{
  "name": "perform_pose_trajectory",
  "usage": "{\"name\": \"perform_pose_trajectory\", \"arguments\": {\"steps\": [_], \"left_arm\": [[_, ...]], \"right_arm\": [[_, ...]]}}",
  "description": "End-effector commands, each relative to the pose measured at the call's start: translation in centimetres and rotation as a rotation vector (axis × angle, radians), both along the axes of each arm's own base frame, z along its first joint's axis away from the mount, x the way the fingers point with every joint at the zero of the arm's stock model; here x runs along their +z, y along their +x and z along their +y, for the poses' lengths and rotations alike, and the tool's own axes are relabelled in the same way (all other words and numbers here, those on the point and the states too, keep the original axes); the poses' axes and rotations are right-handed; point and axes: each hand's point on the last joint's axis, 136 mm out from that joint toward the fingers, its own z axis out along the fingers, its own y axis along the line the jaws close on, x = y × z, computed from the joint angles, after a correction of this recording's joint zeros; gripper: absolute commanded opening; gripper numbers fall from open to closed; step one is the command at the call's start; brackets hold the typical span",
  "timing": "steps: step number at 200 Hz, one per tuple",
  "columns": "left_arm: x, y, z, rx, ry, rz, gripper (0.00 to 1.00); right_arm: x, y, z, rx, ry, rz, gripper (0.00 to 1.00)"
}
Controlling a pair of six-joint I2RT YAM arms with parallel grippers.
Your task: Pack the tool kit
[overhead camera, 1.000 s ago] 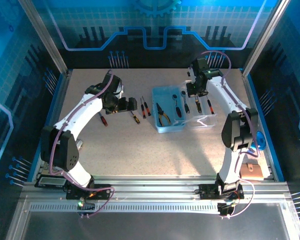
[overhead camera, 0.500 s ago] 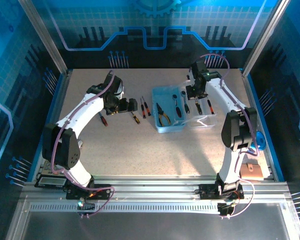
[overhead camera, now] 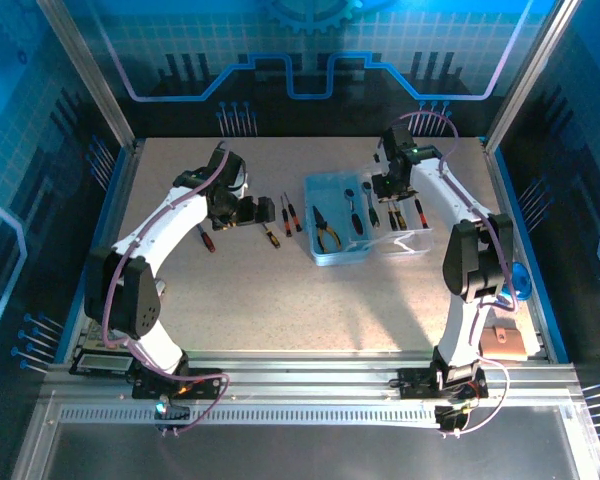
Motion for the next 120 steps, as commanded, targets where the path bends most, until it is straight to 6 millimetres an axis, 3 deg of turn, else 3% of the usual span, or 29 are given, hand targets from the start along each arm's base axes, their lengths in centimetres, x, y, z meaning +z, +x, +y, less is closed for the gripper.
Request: {"name": "perform_pose_trajectory", "arguments": {"steps": [1, 41, 58, 77, 103, 120], "left_arm": [[-0.3, -0.2, 0.3, 0.001, 0.008, 0.017, 0.99], [-0.2, -0.2, 0.2, 0.003, 0.007, 0.018, 0.99], [-0.3, -0.1, 0.1, 0.001, 0.012, 0.022, 0.99], [-0.6, 0.2, -0.4, -0.008, 0.018, 0.026, 0.99], [-1.5, 0.9, -1.5, -0.025, 0.021, 0.039, 0.99], [-2.4, 1.7, -2.0, -0.024, 0.022, 0.054, 0.99]], "right_arm": [[0.1, -0.4, 0.4, 0.005, 0.024, 0.009, 0.21], [1.5, -0.5, 0.3, 0.004, 0.026, -0.011, 0.25], [2.8, -0.6, 0.4, 0.009, 0.031, -0.036, 0.33], [4.5, -1.0, 0.6, 0.021, 0.037, -0.064, 0.55], [7.1, -1.8, 1.4, 0.052, 0.072, -0.114, 0.99], [8.2, -2.6, 2.0, 0.073, 0.095, -0.137, 1.00]]}}
